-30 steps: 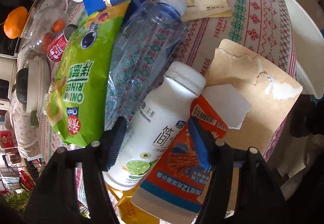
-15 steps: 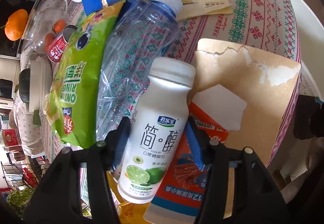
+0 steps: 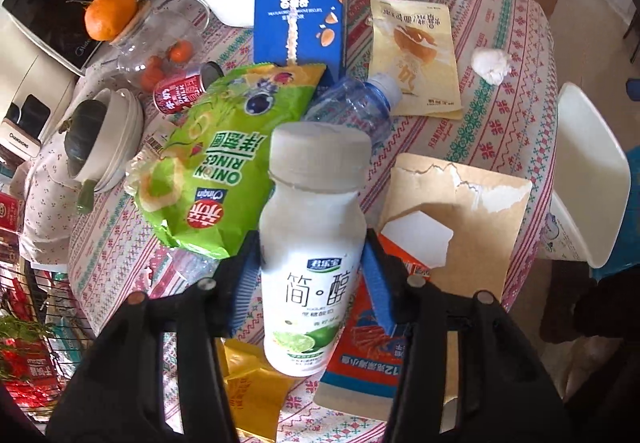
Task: Collect trash
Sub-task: 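Reach the left tool to the white yogurt bottle and close on it, then lift the yogurt bottle with the left tool while the right tool grasps the juice carton and paper bag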
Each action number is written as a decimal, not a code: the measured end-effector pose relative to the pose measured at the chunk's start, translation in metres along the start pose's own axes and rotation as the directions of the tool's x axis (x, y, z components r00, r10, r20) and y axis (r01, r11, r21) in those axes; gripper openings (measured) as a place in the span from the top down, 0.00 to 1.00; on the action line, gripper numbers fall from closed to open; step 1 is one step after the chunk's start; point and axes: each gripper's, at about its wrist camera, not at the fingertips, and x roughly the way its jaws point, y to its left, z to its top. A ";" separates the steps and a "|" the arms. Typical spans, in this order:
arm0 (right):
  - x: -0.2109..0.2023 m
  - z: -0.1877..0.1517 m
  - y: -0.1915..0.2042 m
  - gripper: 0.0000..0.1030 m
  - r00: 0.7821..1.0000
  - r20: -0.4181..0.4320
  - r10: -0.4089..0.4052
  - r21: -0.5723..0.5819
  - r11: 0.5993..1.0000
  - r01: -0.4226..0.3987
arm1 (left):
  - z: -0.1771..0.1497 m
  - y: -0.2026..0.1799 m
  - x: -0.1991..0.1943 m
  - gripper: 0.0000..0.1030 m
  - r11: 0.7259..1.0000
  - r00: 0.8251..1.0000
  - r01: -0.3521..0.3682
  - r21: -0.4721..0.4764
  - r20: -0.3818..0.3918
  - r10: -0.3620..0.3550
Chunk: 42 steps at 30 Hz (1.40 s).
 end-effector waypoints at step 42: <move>0.110 -0.011 0.054 0.95 0.930 -0.138 0.339 0.049 0.941 -0.336 | -0.087 0.097 -0.070 0.51 0.881 0.921 0.208 -0.425 0.388 -0.030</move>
